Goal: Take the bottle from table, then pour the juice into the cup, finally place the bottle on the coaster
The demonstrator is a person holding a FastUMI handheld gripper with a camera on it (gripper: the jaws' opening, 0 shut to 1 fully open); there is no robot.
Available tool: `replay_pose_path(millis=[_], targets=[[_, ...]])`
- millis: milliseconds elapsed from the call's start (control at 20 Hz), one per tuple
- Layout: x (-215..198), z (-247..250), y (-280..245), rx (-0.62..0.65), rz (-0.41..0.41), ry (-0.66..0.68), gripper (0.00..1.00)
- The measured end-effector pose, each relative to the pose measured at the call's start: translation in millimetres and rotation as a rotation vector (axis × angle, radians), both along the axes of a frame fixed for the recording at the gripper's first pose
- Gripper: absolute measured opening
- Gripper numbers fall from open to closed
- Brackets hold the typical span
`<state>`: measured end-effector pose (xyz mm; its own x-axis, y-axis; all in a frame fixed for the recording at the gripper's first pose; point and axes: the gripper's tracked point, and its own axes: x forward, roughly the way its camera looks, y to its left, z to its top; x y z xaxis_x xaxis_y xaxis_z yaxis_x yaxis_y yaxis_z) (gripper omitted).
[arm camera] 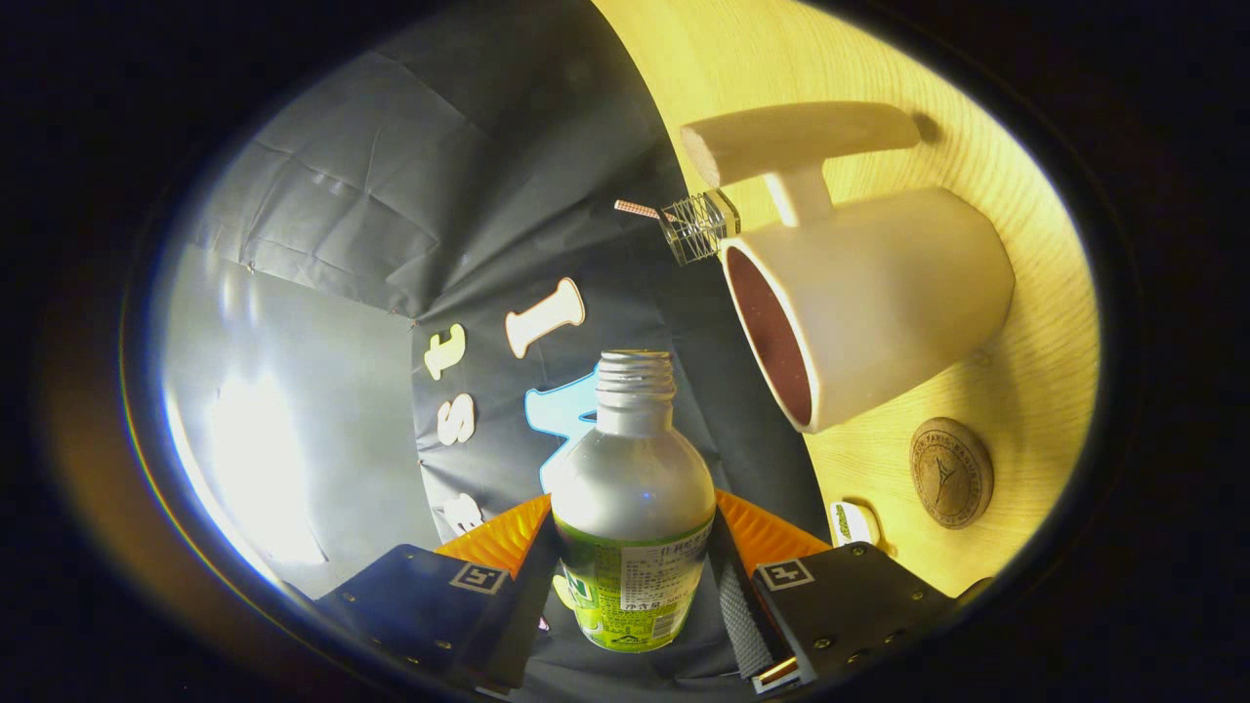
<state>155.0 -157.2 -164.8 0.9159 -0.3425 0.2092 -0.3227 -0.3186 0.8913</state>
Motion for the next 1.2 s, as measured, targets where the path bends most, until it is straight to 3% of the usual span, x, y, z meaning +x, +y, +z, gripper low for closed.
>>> replay_pose_path(millis=[850,1200], targets=[[-2.6,13.1,16.2,-0.605,0.02,0.254,0.78],[9.8,42.1,25.7,-1.017,-0.004,0.417,0.78]])
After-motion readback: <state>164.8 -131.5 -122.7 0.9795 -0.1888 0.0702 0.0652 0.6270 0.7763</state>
